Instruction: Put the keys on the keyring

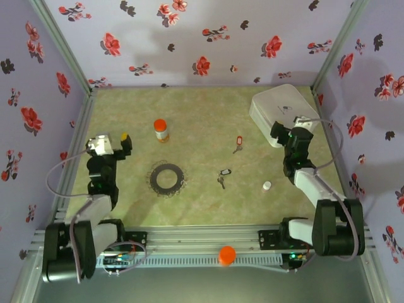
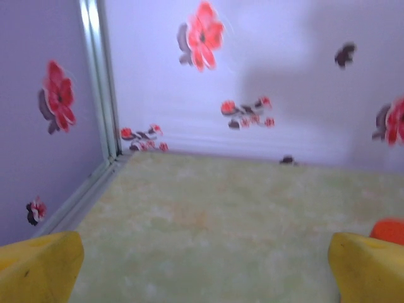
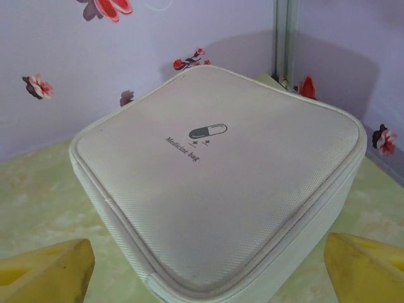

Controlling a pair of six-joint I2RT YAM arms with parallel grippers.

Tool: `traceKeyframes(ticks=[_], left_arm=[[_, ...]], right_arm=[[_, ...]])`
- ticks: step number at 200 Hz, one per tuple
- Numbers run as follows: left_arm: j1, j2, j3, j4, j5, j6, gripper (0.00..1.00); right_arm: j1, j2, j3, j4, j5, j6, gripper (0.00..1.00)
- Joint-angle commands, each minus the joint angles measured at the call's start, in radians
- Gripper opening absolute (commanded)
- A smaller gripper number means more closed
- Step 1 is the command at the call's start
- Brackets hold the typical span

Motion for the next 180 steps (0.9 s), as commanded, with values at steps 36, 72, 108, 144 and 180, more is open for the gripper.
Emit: traceKeyframes(ticks=[36,72,108,144,180], left_arm=[[-0.185,-0.152,0.116,-0.466,-0.135,-0.142,1.00],[-0.387,-0.187,0.224,-0.805,-0.221,-0.267,0.99],[-0.447,-0.217,0.254,-1.083,-0.218,-0.436,0.94],[-0.456,-0.214,0.211,-1.186,-0.104,-0.593,0.91],[-0.458,-0.229,0.148,-1.207,-0.076,-0.655,0.89]], right_arm=[[0.065,-0.129,0.060,-0.417,-0.203,0.219,0.92],[0.241,-0.194,0.085,-0.576,-0.246,0.201,0.89],[0.451,-0.172,0.119,-0.650,-0.324,0.255,0.83],[0.697,0.004,0.193,-0.595,-0.402,0.263,0.80],[0.835,0.265,0.406,-0.725,-0.346,0.136,0.73]])
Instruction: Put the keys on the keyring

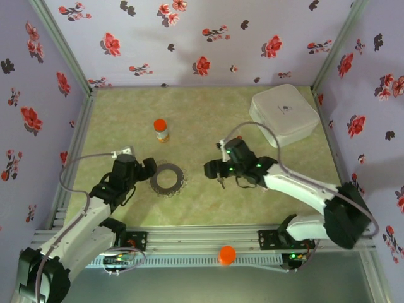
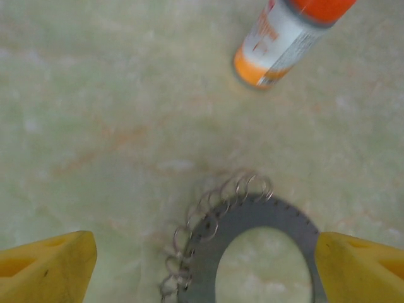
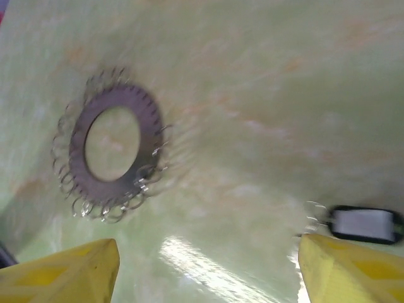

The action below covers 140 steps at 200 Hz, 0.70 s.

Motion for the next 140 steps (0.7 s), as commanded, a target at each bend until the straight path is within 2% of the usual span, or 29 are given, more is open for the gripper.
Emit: traceKeyframes(ticks=[1,31,54,73,99,111,140], left_arm=[[-0.007,-0.023,-0.039,-0.079,0.035,-0.097,0.89],[-0.007,-0.007,-0.070,-0.063,0.065,-0.187,0.84],[-0.008,0.012,-0.080,-0.059,0.083,-0.197,0.82],[-0.008,0.003,-0.087,-0.058,0.089,-0.197,0.80],[-0.008,0.008,-0.088,-0.067,0.097,-0.198,0.77],[-0.007,0.018,-0.092,-0.068,0.112,-0.201,0.75],[-0.008,0.024,-0.102,-0.074,0.131,-0.206,0.71]], right_arm=[[0.059,0.123,0.141,-0.105,0.025,-0.088,0.72],[0.075,0.316,0.301,-0.171,0.028,-0.113,0.67],[0.075,0.426,0.401,-0.177,0.007,-0.038,0.60],[0.070,0.479,0.410,-0.079,-0.042,0.089,0.56],[0.059,0.544,0.405,0.038,-0.088,0.224,0.41],[0.050,0.565,0.392,0.089,-0.105,0.285,0.30],[0.049,0.591,0.354,0.193,-0.134,0.363,0.30]])
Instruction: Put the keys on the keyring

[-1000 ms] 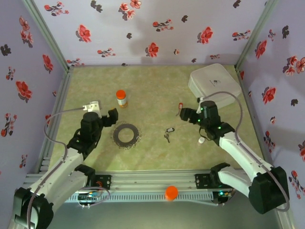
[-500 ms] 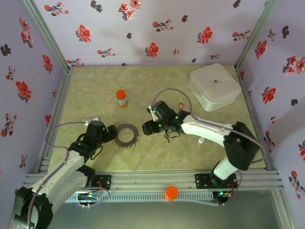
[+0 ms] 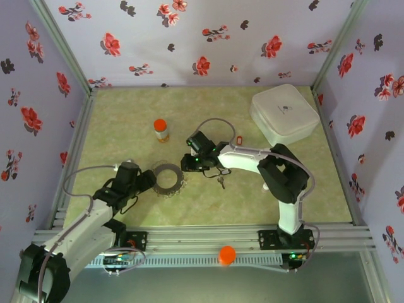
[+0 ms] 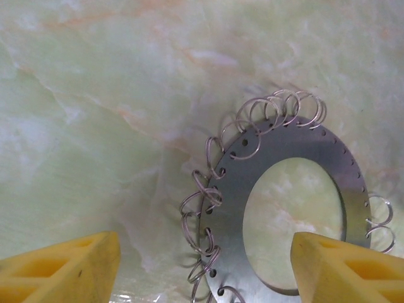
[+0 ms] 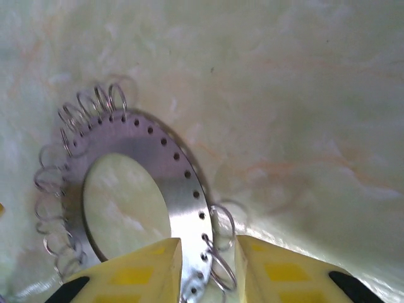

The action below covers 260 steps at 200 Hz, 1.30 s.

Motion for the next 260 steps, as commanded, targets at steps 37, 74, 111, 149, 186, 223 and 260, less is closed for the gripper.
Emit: traceKeyframes(ticks=[37,74,111,149,186,223,260], left_arm=[[-0.006,0.015,-0.014,-0.027,0.025,-0.013,0.71],[-0.006,0.028,-0.007,-0.022,0.025,-0.007,0.71],[-0.006,0.052,0.001,-0.008,0.025,0.001,0.71],[-0.008,0.050,0.000,-0.012,0.035,0.001,0.71],[-0.008,0.042,-0.004,-0.022,0.042,-0.004,0.72],[-0.009,0.032,-0.004,-0.028,0.041,-0.003,0.73],[-0.011,0.030,-0.006,-0.027,0.043,0.000,0.73]], right_arm=[[-0.006,0.044,-0.003,0.052,-0.014,0.089,0.32],[-0.006,0.046,0.001,-0.004,0.033,0.090,0.36],[0.000,0.060,-0.012,0.017,-0.007,0.113,0.36],[-0.001,0.073,-0.038,0.091,-0.058,0.159,0.34],[-0.001,0.092,-0.027,0.109,-0.080,0.163,0.31],[-0.003,0.093,-0.023,0.106,-0.081,0.158,0.29],[-0.002,0.092,-0.025,0.110,-0.099,0.157,0.24]])
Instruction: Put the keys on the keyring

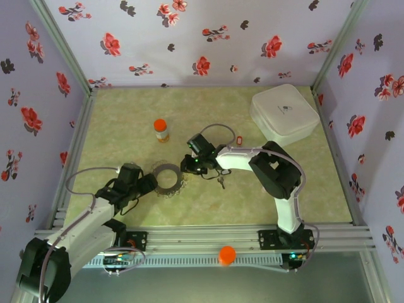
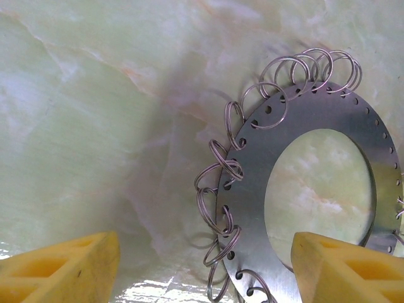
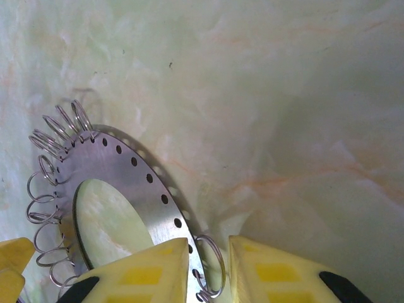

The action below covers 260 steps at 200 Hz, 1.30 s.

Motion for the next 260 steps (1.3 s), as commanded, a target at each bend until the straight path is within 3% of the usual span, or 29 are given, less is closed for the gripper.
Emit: traceKeyframes(ticks=[1,149,193,214,260], left_arm=[[-0.008,-0.014,0.006,-0.017,0.009,0.000,0.73],[-0.013,-0.035,0.015,-0.039,0.023,0.028,0.74],[-0.043,-0.108,0.077,-0.068,-0.016,0.053,0.69],[-0.083,-0.156,0.128,-0.060,-0.063,0.143,0.69],[-0.126,-0.152,0.266,-0.041,-0.041,0.535,0.71]], right_arm=[[0.005,0.017,-0.004,0.020,-0.036,0.011,0.24],[0.015,-0.012,0.025,-0.091,0.012,-0.049,0.11],[0.031,-0.066,0.040,-0.153,0.054,-0.106,0.05],[0.049,-0.124,0.052,-0.213,0.096,-0.172,0.04],[0.061,-0.297,0.076,-0.312,0.166,-0.323,0.00]])
